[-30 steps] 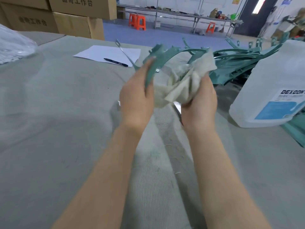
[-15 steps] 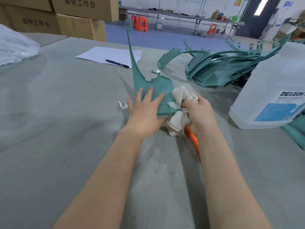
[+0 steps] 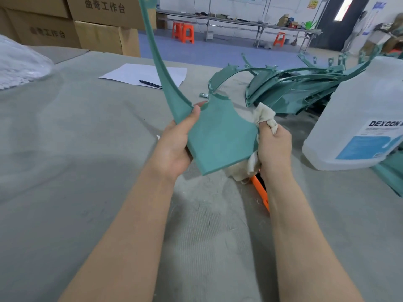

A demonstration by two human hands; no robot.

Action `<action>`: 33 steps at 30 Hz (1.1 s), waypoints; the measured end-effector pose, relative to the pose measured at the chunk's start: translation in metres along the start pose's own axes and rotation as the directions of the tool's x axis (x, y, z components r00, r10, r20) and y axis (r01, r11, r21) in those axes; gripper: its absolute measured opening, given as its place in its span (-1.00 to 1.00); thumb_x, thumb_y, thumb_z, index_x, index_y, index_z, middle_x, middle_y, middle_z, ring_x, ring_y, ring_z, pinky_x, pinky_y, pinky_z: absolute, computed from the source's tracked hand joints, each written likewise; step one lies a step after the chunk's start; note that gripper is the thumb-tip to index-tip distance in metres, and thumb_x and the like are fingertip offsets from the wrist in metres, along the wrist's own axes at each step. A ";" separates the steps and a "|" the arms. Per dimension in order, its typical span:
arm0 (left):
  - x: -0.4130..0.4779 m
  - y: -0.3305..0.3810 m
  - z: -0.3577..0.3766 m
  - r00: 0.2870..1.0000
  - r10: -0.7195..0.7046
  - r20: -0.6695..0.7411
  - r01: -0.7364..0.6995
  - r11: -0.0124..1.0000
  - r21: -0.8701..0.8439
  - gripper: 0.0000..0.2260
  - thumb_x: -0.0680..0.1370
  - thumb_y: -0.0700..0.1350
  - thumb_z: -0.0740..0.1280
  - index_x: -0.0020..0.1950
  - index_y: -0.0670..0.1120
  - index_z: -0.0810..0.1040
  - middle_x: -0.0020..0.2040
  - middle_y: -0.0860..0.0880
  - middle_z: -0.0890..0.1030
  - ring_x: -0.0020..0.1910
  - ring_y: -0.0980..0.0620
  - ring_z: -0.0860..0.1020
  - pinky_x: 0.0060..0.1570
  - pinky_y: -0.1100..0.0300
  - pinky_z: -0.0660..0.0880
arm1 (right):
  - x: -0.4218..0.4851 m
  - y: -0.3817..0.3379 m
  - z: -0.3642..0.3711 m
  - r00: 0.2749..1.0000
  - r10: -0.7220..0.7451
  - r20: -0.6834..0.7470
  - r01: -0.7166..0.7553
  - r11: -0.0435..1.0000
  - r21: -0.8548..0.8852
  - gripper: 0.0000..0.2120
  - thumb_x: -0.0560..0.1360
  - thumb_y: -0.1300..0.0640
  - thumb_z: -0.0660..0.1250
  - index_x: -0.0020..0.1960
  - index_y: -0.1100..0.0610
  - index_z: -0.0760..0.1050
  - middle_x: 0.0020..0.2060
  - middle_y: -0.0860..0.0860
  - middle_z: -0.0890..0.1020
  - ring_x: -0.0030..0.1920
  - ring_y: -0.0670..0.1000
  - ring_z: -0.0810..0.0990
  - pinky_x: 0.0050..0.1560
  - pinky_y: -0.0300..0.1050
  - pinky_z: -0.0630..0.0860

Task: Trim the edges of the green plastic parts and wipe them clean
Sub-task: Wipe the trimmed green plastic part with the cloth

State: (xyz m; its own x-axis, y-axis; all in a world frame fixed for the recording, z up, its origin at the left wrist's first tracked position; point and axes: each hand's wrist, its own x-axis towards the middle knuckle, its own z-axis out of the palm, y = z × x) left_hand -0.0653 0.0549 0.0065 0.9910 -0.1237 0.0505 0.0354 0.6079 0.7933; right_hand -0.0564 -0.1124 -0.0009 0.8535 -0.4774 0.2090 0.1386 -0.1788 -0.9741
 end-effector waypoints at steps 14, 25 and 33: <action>-0.007 -0.001 0.010 0.992 0.005 0.123 0.030 0.959 -0.281 -0.71 0.66 -0.08 0.01 0.11 0.00 0.53 0.06 0.03 0.63 0.10 0.08 0.56 0.17 0.17 0.48 | -0.068 -0.035 0.056 0.731 -0.436 0.524 0.638 0.710 -0.299 -0.53 0.67 0.02 -0.01 0.55 0.12 0.18 0.52 0.10 0.26 0.54 0.09 0.14 0.51 0.11 0.04; -0.005 0.003 0.013 0.984 0.031 0.178 0.033 0.936 -0.350 -0.72 0.67 -0.06 0.09 0.29 -0.02 0.49 0.24 -0.13 0.58 0.16 -0.08 0.59 0.15 0.05 0.54 | -0.044 -0.018 0.042 0.813 -0.440 0.381 0.566 0.751 -0.340 -0.51 0.64 0.21 0.13 0.55 0.16 0.15 0.47 0.07 0.36 0.49 0.09 0.27 0.51 0.01 -0.04; -0.005 0.003 0.015 0.994 -0.054 0.099 0.071 0.983 -0.168 -0.67 0.66 0.01 0.10 0.16 -0.11 0.58 0.00 -0.07 0.67 -0.03 0.02 0.65 0.06 0.16 0.57 | -0.052 -0.024 0.046 0.838 -0.393 0.380 0.544 0.664 -0.513 -0.56 0.66 0.16 0.06 0.53 0.17 0.21 0.53 0.07 0.25 0.54 0.03 0.16 0.49 -0.01 -0.02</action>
State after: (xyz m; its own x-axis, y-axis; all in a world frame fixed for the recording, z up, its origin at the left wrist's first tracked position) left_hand -0.0721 0.0453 0.0178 0.9699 -0.2341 0.0673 0.1266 0.7208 0.6814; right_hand -0.0809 -0.0434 0.0076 0.8512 -0.0029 0.5248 0.2984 -0.8200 -0.4885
